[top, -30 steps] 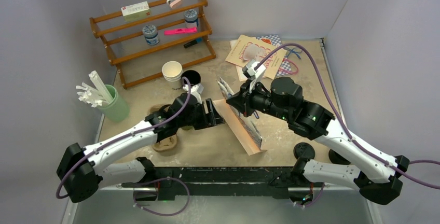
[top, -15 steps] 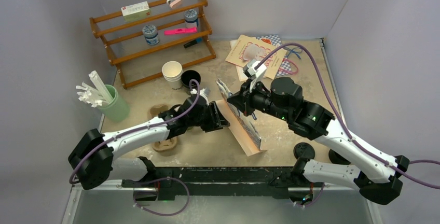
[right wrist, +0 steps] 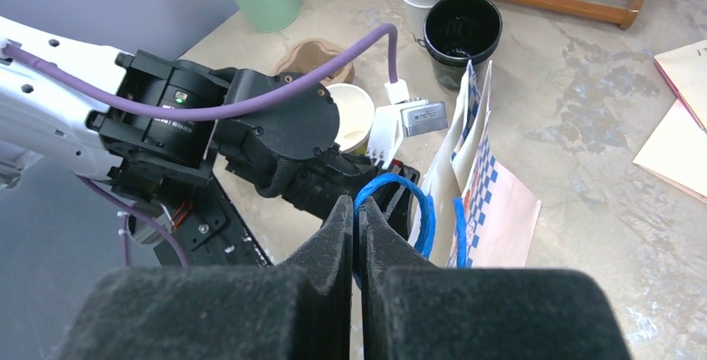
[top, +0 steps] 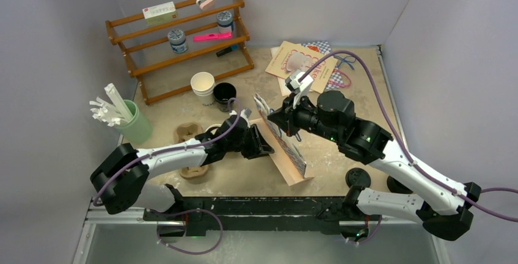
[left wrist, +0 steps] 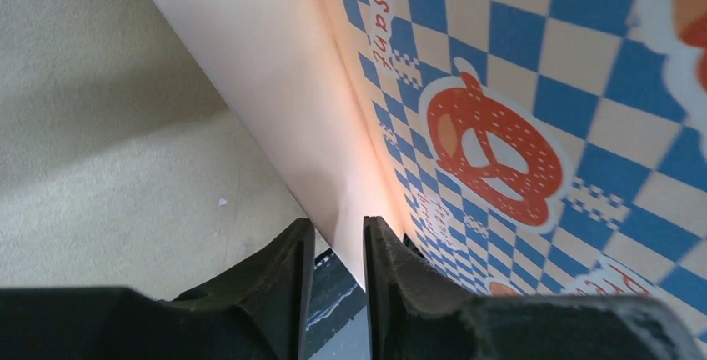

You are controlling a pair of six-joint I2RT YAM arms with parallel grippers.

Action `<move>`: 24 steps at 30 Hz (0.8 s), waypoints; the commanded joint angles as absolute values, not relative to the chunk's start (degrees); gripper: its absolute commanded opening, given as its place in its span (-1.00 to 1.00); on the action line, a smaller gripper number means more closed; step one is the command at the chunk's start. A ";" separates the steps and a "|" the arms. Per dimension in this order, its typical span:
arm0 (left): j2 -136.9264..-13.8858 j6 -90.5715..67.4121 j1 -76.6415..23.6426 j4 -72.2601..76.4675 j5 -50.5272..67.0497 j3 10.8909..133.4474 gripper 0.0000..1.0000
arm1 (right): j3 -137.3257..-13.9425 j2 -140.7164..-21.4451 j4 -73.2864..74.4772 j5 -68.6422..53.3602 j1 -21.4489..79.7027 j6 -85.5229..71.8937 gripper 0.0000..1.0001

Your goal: Pack the takeout coffee

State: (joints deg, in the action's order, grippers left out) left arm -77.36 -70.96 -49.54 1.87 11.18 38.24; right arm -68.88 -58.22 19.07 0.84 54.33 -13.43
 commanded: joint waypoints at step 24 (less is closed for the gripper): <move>-83.52 -64.79 -49.48 13.00 13.51 36.25 -1.00 | -85.61 -54.36 35.35 39.07 53.96 -12.80 -1.00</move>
